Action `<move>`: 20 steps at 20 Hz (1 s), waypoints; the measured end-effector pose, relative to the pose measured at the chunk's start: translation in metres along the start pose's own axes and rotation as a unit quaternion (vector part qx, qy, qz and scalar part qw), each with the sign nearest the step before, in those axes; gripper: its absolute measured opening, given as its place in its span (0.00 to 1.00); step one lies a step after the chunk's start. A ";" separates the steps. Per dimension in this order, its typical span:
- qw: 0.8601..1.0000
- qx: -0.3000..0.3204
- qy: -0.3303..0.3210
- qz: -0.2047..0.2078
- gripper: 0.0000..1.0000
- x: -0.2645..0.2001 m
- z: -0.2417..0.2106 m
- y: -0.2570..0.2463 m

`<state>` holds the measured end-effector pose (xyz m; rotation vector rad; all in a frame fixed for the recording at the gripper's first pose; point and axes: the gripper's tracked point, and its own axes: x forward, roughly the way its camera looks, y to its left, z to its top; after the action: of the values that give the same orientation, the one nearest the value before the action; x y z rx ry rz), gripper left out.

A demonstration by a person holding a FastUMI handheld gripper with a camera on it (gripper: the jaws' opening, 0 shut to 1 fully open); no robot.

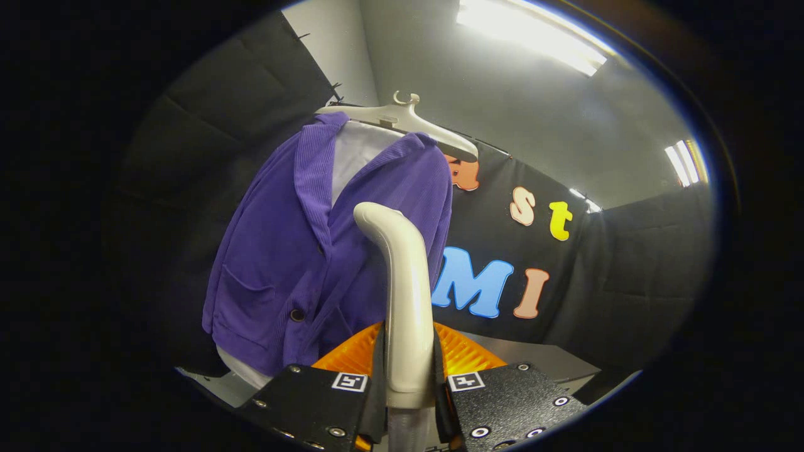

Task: Iron the clothes twice with a garment steamer, once on the left side and once on the right side.

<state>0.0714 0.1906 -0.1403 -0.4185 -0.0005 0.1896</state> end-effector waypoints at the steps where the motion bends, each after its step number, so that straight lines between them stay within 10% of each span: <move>1: 1.000 -0.003 0.006 0.003 0.32 -0.001 -0.011 0.002; 20: 0.993 -0.078 0.079 0.046 0.32 -0.037 -0.127 0.028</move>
<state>0.0349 0.1575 -0.2665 -0.5884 0.1604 0.2480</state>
